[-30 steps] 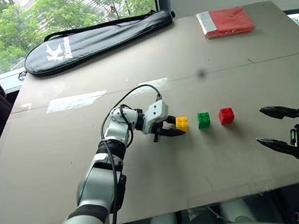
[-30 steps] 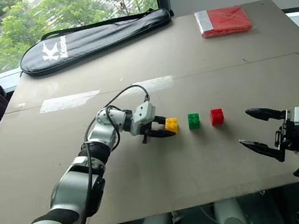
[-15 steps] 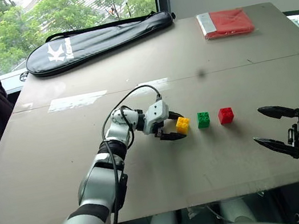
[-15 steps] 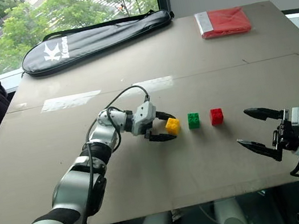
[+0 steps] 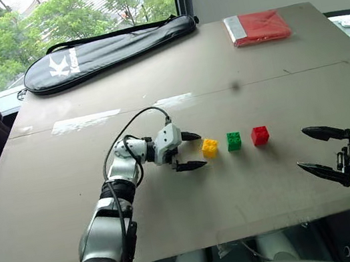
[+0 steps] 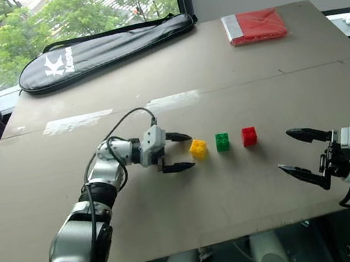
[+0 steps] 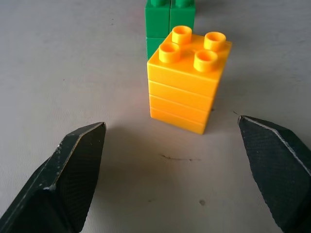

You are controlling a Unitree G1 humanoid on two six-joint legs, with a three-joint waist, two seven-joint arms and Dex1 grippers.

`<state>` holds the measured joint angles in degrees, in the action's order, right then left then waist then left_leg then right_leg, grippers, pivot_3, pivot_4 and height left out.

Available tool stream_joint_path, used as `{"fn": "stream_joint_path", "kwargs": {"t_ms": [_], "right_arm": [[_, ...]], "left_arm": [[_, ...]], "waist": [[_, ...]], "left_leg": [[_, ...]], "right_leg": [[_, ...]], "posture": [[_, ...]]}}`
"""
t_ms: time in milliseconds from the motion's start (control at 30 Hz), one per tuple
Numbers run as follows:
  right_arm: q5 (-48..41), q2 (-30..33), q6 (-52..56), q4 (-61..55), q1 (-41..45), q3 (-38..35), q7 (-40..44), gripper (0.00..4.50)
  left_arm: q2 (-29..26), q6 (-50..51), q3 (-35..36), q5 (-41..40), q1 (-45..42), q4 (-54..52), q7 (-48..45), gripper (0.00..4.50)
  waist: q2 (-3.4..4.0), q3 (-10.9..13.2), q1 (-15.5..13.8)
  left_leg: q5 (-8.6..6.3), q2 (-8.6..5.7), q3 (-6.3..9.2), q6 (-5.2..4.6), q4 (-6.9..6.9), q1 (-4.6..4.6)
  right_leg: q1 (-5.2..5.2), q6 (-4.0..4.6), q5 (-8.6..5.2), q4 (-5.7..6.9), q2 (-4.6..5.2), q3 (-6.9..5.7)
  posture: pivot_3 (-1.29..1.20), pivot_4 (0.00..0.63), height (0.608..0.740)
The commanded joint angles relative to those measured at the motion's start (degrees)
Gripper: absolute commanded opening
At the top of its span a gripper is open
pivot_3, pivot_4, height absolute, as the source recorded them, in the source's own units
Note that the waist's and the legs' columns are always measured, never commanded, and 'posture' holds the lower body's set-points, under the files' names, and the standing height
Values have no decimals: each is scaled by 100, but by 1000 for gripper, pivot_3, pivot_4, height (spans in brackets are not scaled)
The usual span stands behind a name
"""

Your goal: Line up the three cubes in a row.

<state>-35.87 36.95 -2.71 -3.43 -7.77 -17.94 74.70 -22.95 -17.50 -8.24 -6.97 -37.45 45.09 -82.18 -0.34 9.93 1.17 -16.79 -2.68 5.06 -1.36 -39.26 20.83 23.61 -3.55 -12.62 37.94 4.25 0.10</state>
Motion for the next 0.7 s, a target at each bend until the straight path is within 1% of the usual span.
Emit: {"fn": "stream_joint_path", "kwargs": {"t_ms": [33, 200, 300, 433, 467, 700], "right_arm": [[-27, -22, -72, -66, 84, -1, 20, 4500], [-36, -2, -76, -31, 78, -13, 66, 4500], [-33, 8, -81, 0, 99, -15, 78, 4500], [-22, 22, -112, 56, 140, -19, 106, 4500], [-18, 26, -117, 65, 148, -20, 111, 4500], [15, 37, -132, 56, 152, -53, 108, 4500]], "left_arm": [[-125, 486, -19, -45, 564, -491, 117, 4446], [-87, 827, -48, -140, 1174, -1390, 458, 4446], [51, 932, -102, -106, 1269, -1652, 770, 4446], [413, 822, -168, 141, 963, -1388, 1410, 4446], [467, 770, -183, 198, 858, -1268, 1487, 4446], [705, 560, -305, 286, 463, -783, 1514, 4446]], "waist": [[3, -2, -8], [19, -11, -15], [27, -16, -48], [31, -18, -174], [31, -19, -218], [31, -19, -269]], "left_leg": [[0, 3, -4, 0, 0, -3], [-1, 4, -6, 0, 2, -4], [-1, 3, -9, -1, 4, -4], [0, -4, -6, -1, 1, -4], [0, -7, -8, -2, -1, -4], [4, -21, -6, -7, -10, 0]], "right_leg": [[-3, 0, 0, 1, 0, 5], [-2, 1, 1, -2, -1, 8], [-3, 1, 1, -6, 1, 10], [-7, -3, -1, -6, 7, 7], [-7, -15, -7, -6, 9, 8], [-15, -34, -2, -9, 24, 3]], "posture": [[0, 150, 701], [0, 150, 701], [0, 150, 701], [0, 150, 701], [0, 150, 701], [0, 150, 701]]}}
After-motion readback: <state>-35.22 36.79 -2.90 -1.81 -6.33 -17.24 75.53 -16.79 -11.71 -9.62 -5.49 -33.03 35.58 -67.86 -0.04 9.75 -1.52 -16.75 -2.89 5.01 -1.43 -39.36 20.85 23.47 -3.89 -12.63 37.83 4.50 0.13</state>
